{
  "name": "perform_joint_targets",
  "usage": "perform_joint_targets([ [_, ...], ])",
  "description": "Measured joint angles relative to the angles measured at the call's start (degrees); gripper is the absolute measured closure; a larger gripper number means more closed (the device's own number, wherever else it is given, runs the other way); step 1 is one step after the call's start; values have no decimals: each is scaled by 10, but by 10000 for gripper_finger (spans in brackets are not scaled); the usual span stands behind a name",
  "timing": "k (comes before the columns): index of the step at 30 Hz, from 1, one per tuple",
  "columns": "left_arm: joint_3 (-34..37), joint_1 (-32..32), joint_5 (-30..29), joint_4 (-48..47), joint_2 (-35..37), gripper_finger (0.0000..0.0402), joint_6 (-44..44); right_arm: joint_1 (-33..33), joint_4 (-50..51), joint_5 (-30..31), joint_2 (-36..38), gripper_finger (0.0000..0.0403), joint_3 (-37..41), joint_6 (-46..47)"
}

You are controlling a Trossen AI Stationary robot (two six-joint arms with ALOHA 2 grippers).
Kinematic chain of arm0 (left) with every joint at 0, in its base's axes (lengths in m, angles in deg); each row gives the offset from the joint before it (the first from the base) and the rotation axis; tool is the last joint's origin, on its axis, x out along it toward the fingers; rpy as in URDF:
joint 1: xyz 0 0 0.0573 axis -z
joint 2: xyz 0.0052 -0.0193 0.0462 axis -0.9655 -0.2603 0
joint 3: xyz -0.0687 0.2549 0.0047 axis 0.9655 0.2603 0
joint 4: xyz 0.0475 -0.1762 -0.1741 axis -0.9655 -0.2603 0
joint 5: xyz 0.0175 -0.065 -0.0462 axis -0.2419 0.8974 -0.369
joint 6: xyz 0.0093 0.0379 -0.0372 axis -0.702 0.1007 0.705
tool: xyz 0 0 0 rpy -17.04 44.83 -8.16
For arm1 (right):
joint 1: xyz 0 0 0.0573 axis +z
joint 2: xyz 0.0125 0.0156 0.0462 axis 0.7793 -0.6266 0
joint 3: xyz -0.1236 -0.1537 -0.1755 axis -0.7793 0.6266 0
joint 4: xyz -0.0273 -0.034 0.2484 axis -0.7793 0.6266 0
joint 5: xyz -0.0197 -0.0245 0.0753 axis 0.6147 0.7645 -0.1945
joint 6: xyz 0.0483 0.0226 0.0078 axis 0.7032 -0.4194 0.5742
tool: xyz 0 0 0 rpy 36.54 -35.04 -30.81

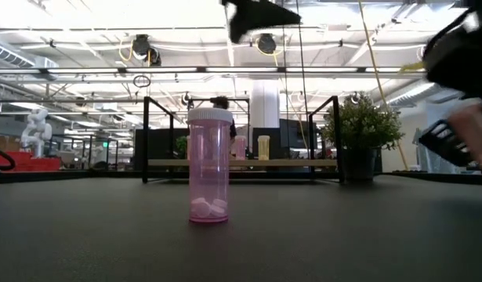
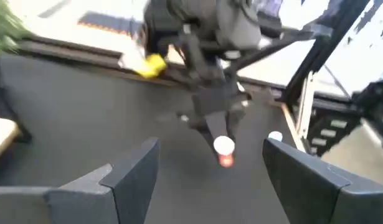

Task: Pick and place medicine bottles onto shelf by color
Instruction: Put the orange pill bottle on the shelf aligned with the other orange pill bottles

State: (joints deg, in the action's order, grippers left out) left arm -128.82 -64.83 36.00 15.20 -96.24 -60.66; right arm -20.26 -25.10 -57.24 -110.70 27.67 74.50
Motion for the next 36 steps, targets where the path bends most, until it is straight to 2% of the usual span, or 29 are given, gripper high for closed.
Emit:
perform_joint_targets([
  [7,-165,-40,92,-113,-120,117,49,-104,59,-76,16,315,-29,14],
  [11,-231,-59,172,-135,-169,117,58,-129,62,-75,15,315,-54,-22],
  [14,-256,-66,213,-161,-189,117,23,-145,62,-75,15,314,-76,-52],
  [22,-267,-66,290,-181,-194,117,-103,-156,52,-77,15,314,-111,-86],
  [26,-266,-62,292,-179,-194,117,-138,-155,41,-77,15,314,-116,-89],
  [31,-266,-64,292,-179,-194,117,-143,-155,10,-77,16,314,-116,-100],
  [36,-266,-75,291,-197,-194,117,-73,-155,4,-76,16,314,-116,-109],
])
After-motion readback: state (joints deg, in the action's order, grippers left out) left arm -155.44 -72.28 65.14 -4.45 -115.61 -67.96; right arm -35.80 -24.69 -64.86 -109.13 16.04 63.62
